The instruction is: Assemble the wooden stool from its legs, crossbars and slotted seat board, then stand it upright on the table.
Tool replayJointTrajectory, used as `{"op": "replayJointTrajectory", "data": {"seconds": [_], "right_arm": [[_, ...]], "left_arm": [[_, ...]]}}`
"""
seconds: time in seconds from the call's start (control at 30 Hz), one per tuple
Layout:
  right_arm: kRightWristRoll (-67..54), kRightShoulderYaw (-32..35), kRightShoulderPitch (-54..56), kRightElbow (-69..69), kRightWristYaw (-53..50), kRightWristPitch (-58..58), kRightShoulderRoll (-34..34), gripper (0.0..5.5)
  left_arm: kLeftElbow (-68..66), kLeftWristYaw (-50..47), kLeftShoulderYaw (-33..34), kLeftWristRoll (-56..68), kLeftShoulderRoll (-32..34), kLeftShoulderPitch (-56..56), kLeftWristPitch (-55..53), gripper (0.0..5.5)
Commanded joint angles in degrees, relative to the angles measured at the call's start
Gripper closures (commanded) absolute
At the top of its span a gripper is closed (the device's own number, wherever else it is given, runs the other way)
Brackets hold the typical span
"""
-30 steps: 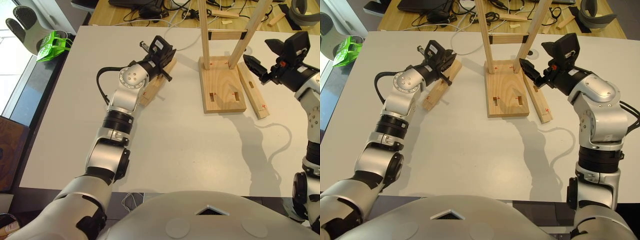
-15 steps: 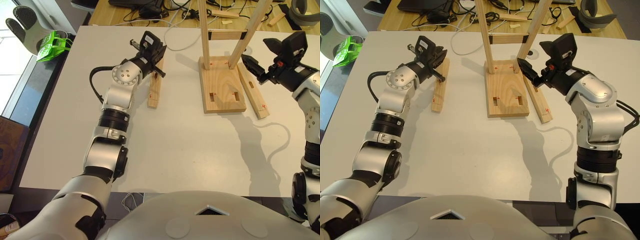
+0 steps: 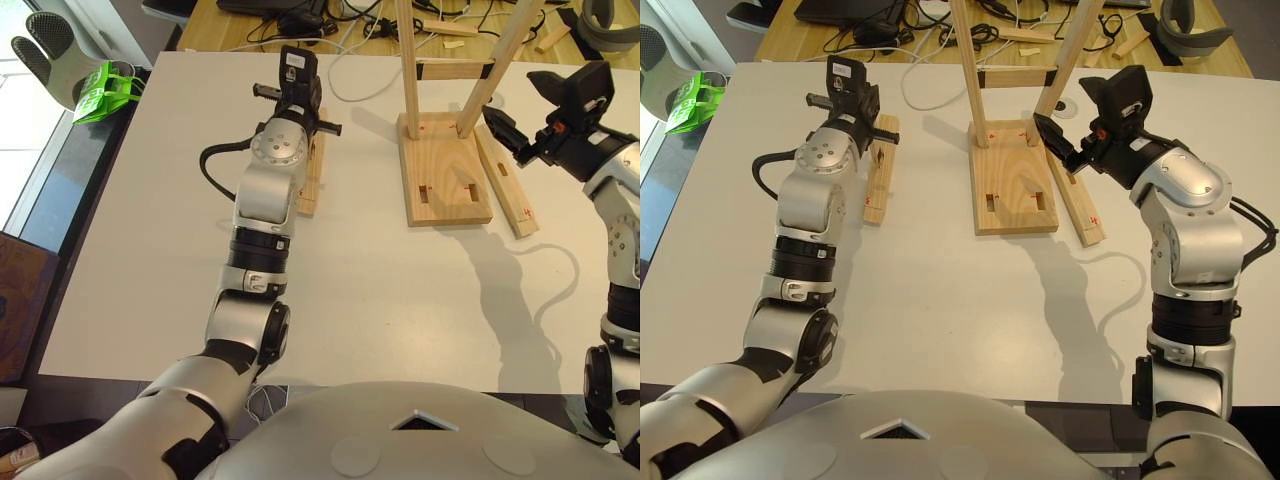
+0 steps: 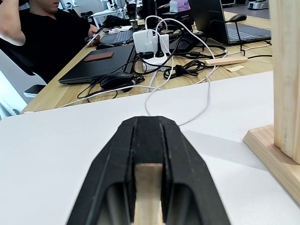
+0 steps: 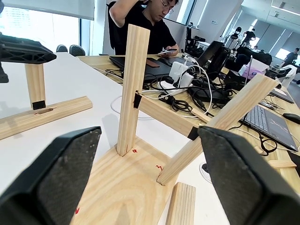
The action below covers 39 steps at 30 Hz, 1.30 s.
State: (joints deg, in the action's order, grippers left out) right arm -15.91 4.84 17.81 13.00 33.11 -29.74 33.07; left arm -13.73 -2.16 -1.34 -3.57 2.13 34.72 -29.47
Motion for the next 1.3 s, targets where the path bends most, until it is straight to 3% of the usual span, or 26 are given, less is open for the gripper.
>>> {"op": "replayJointTrajectory", "data": {"seconds": [0.03, 0.43, 1.3], "right_arm": [[0.8, -0.4, -0.6, -0.5, 0.3, 1.1, 0.3, 1.67], [1.3, -1.0, -0.4, -1.0, 0.7, 2.1, 0.3, 1.67], [1.4, -1.6, -0.1, -1.5, 0.7, 2.9, 0.0, 1.67]], "left_arm": [[-2.7, -3.1, 0.5, -0.4, -2.2, -1.0, 2.4, 5.09], [-10.1, -6.6, 1.0, -0.8, -3.8, -0.5, 15.9, 5.09], [-11.0, -7.8, 0.7, -2.2, -2.8, -1.4, 18.5, 5.09]]}}
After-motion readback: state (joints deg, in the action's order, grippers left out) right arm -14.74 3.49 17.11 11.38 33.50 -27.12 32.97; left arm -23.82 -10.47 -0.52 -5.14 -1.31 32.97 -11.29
